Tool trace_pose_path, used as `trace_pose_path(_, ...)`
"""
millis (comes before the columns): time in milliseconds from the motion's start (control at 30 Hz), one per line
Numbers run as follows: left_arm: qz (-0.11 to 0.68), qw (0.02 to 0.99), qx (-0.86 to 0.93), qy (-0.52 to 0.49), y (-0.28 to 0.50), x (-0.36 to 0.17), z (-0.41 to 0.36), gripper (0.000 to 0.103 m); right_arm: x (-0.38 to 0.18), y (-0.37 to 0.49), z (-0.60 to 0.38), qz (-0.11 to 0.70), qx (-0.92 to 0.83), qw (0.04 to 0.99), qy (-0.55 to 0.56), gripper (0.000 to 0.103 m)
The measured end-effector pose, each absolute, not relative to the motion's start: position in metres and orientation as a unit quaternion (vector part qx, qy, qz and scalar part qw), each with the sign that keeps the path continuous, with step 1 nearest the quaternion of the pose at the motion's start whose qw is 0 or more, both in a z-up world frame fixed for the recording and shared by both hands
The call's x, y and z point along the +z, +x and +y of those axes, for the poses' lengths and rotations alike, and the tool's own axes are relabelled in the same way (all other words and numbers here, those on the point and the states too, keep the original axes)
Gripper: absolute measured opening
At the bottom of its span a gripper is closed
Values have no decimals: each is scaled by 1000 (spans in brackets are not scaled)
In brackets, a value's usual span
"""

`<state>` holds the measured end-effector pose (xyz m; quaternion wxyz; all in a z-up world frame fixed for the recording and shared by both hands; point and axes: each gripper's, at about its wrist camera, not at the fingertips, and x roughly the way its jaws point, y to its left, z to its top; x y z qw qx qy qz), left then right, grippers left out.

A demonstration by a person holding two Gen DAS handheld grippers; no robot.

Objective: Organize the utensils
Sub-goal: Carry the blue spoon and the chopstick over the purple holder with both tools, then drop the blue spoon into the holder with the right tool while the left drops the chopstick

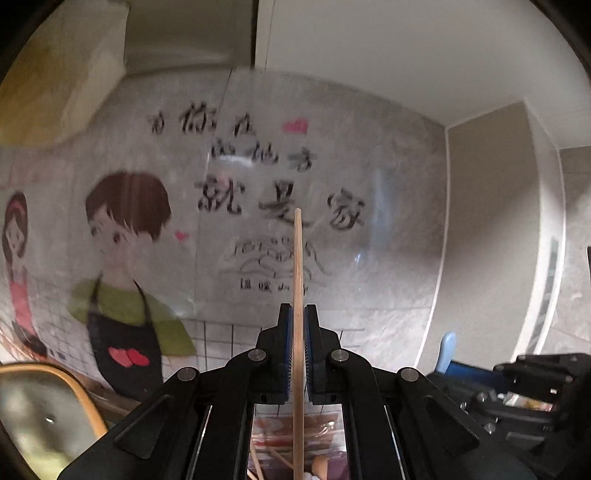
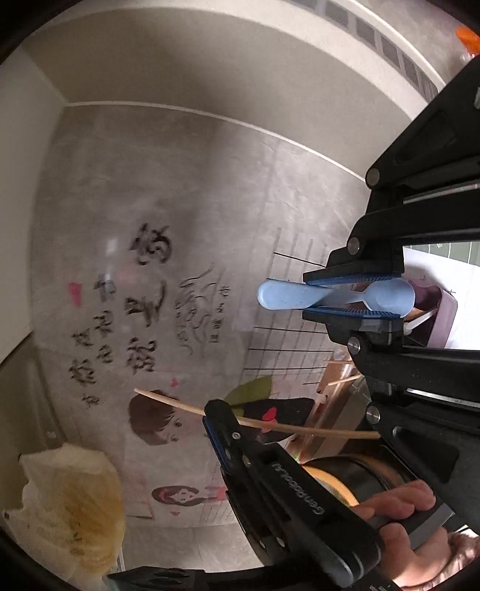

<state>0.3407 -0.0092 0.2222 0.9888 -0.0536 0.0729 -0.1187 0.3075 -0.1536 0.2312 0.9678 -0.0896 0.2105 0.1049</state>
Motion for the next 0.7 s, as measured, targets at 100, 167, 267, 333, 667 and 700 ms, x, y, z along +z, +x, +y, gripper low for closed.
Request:
trace_pose_path(100,81,990,-106,-54,358,195,-9,6,207,326,-154,232,106,963,-86,11)
trace_pose_path(167,96,988,-101,-70,375,174,-6,6,186,340,-156,251,111,958,-79,11)
trace_pose_path(267,111,986,-97,-84,392,150,-3,6,158,359,-156,275,117,952,-67,11)
trace_pose_path(333,112,986,-92,-83,401,133,-4,6,142,369,-156,290,119,948,-62,11)
trace_pose_path(667,162,980,-71,-87,425,65,-11,6,76,402,-154,340,127,930,-58,11)
trace_pose_path(700,165,980,-69,-86,425,59,-11,6,70,404,-154,345,128,928,-56,11)
